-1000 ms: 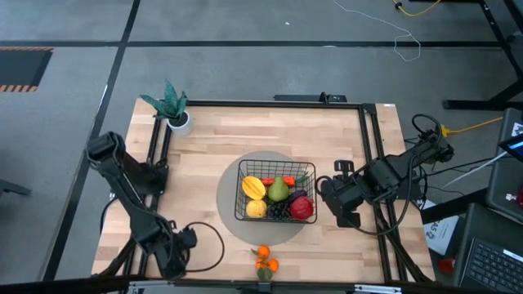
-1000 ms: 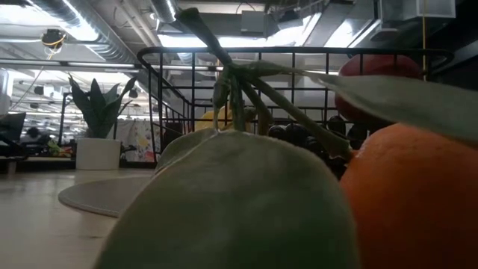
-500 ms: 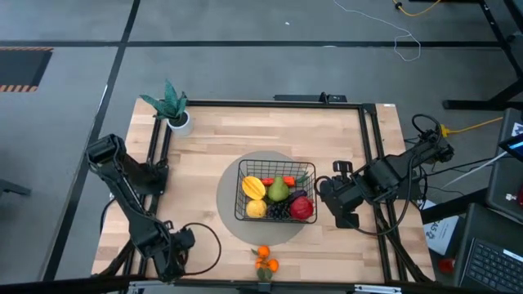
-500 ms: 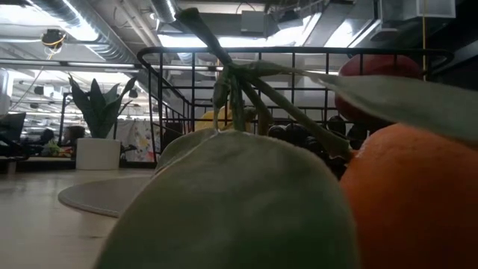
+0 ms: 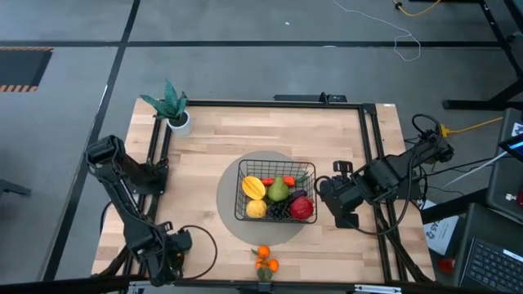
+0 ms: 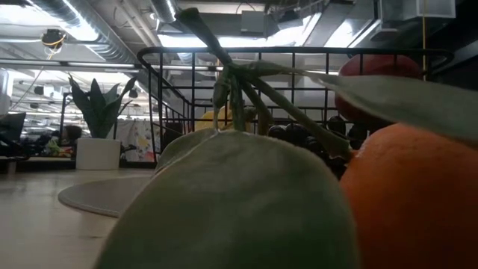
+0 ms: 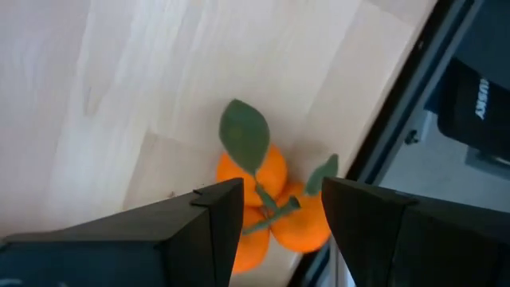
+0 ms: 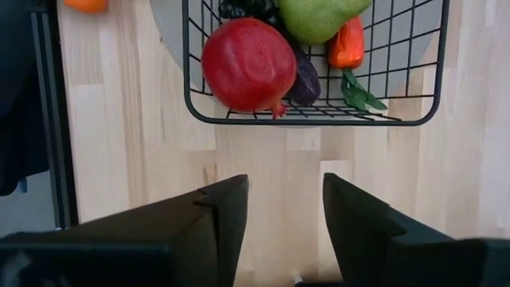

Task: Build produce basket
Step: Put the left orange tangerine into the wire basket

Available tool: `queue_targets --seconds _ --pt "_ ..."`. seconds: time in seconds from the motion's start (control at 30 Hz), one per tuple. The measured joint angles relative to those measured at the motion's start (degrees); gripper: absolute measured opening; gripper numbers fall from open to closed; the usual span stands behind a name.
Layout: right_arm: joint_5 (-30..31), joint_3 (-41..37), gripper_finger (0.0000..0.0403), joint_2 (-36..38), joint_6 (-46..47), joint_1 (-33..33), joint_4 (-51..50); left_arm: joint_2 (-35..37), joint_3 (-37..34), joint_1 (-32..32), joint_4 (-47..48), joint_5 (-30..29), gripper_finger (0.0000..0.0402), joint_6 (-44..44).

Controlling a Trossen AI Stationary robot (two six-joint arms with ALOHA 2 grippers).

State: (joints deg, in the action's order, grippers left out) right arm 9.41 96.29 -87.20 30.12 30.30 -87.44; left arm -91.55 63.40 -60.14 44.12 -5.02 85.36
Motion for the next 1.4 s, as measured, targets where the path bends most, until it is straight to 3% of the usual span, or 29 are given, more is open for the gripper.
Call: queue_targets --seconds 0.47,1.4 --pt "0.00 0.00 0.0151 0.00 1.24 0.02 -0.04 -4.91 0.04 -1.53 -0.04 2.87 0.0158 -1.46" --pt "0.00 0.00 0.0151 -0.02 1.36 0.01 0.64 -4.94 0.02 -3.19 3.08 3.02 0.0153 -2.43"
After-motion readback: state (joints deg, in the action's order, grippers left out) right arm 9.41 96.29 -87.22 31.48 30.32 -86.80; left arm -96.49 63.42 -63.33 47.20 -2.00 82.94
